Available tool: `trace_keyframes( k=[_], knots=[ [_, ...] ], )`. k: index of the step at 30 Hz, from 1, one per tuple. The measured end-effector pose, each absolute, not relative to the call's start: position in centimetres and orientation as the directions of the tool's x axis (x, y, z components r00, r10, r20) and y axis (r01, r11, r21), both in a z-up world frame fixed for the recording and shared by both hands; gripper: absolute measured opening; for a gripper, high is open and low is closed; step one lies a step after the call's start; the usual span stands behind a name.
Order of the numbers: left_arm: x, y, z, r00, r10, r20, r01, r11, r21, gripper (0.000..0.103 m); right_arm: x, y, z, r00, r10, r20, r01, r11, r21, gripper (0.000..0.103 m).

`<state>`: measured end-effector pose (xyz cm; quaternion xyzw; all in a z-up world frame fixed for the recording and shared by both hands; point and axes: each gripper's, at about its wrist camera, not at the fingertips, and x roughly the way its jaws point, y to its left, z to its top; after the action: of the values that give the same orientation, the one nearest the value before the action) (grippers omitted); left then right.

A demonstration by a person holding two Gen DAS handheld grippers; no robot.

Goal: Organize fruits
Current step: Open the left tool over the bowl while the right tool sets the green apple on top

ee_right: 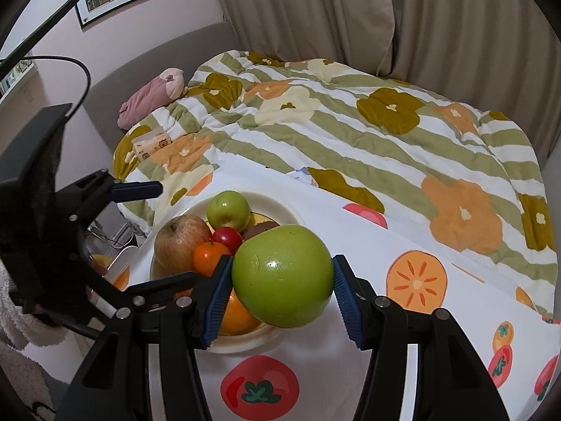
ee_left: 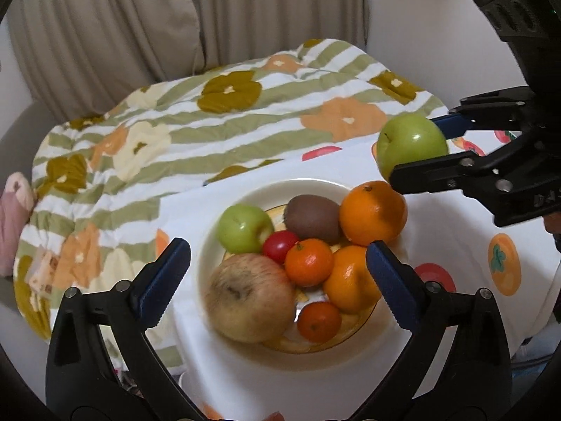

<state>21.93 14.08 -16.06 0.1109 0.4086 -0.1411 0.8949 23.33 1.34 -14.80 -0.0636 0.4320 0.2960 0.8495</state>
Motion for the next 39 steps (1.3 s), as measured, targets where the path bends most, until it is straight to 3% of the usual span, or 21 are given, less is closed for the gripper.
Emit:
trace_keyframes(
  k=[16,35,36,39],
  knots=[
    [20.3,19.4,-16.6,0.607,-0.102,-0.788,0.227,0.973,0.049,0.103,26.8,7.8,-17.3,0.353,0.489,-0.797,-0.648,0.743,0.169,0.052],
    [21.1,20.3,-17.3,0.600,-0.097,-0.794,0.229,0.972,0.054,0.103,32.0,9.6,-20.5,0.255,0.493,-0.832,-0.690,0.695,0.200,0.053],
    [21.2,20.4,-17.3,0.599,-0.098,-0.795,0.228,0.972,0.053,0.103,32.2,9.6,-20.5,0.238,0.506,-0.829,-0.698,0.683,0.216,0.054],
    [21.4,20.4,-17.3,0.598,-0.100,-0.795,0.226,0.973,0.048,0.103,32.6,9.3,-20.4,0.207,0.531,-0.822,-0.706,0.662,0.251,0.077]
  ],
)
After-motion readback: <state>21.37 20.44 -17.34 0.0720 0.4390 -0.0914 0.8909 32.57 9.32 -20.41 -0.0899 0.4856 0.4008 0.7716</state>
